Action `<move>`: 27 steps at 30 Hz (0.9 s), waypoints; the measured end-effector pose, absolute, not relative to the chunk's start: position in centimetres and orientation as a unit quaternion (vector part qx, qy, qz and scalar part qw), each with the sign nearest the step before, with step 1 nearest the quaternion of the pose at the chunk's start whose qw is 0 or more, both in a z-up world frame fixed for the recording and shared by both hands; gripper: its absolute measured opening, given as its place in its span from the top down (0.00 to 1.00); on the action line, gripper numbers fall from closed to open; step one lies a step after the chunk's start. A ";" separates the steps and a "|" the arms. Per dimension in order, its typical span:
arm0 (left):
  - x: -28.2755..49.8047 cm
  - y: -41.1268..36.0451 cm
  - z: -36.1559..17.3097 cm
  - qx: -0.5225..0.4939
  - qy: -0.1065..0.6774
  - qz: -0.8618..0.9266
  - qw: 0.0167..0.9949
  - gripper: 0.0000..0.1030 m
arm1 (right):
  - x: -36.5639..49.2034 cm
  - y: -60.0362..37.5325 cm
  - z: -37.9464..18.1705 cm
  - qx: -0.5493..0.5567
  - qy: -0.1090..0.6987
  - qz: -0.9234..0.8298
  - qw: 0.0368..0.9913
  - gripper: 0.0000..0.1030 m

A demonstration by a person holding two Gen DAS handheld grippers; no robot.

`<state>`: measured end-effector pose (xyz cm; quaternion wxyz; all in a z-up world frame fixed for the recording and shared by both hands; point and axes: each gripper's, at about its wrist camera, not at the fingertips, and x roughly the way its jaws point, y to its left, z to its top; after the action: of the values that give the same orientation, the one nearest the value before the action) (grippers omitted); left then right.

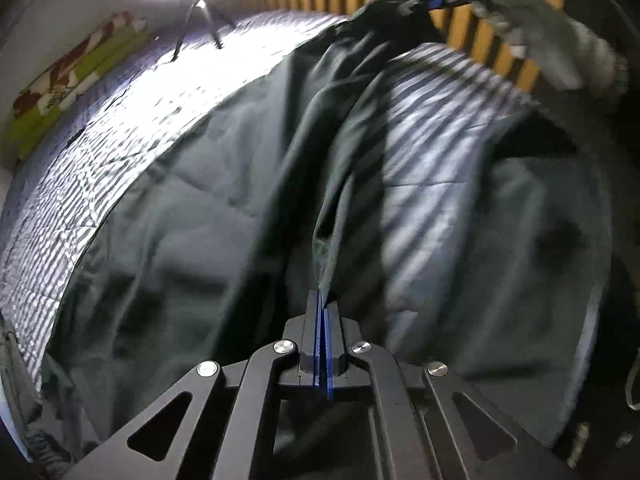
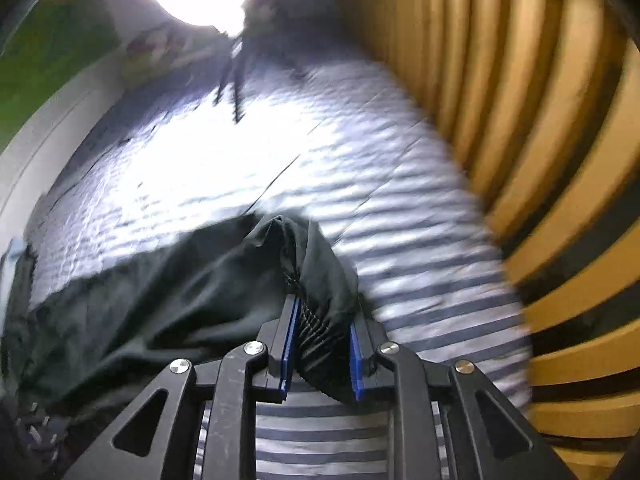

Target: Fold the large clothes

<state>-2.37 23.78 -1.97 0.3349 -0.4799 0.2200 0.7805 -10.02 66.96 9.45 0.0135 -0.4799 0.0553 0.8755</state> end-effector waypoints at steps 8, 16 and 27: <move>0.0 23.7 -0.4 -0.483 0.226 0.761 0.370 0.54 | -11.7 65.9 10.3 -0.467 -0.079 0.869 0.146 0.52; -1.6 23.2 -2.2 -0.485 0.250 0.765 0.342 0.54 | -7.5 68.2 5.5 -0.523 -0.039 0.840 0.140 0.49; -1.1 17.1 1.0 -0.490 0.202 0.786 0.319 0.75 | -5.8 69.4 1.0 -0.538 -0.096 0.815 0.191 0.45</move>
<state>-1.11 17.13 0.95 0.3186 -0.4899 0.2020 0.7860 -5.82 69.36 1.03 0.1905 -0.5383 -0.0963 0.8153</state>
